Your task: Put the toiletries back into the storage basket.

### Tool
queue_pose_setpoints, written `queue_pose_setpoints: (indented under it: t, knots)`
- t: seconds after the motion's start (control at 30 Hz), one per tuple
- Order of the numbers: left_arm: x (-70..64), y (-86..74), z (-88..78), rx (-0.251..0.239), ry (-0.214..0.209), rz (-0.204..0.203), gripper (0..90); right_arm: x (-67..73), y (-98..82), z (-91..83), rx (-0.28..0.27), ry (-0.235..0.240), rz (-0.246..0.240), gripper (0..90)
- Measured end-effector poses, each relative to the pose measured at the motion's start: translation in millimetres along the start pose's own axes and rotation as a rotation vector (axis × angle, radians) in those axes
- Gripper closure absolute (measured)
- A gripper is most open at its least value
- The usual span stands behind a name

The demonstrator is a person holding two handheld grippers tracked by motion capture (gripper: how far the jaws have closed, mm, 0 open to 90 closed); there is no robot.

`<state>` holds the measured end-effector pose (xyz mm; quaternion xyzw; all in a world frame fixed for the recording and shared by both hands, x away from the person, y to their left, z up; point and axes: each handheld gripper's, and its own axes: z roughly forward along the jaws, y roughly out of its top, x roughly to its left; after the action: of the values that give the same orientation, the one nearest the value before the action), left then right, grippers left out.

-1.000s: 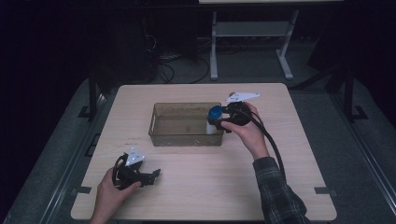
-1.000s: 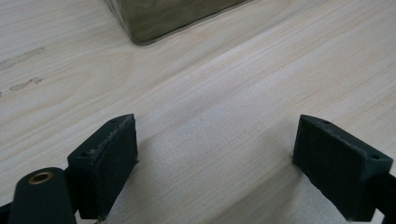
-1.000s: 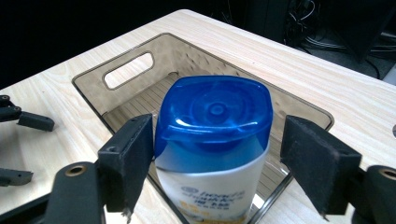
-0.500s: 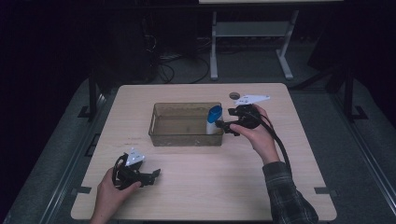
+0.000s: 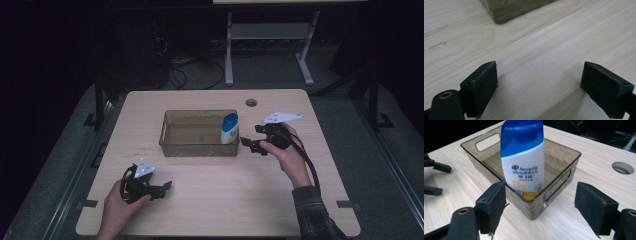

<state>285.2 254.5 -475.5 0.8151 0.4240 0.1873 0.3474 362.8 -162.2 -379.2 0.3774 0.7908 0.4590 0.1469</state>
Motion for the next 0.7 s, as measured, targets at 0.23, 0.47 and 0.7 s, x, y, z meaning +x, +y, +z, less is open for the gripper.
queue_pose_setpoints:
  t: [0.23, 0.47, 0.7]
  knots:
    - [0.1, 0.0, 0.0, -0.001, 0.000, 0.001, 12.5, -0.7, -17.4, -13.1, -0.004, -0.004, 0.014, 24.8]
    - [0.0, -0.1, 0.2, -0.003, 0.000, 0.000, 12.6, -0.7, -34.6, -28.5, -0.005, -0.009, 0.009, 24.8]
    - [-0.1, -0.2, 0.2, -0.003, -0.001, -0.001, 12.6, -1.8, -52.9, -42.4, -0.008, -0.031, 0.012, 24.9]
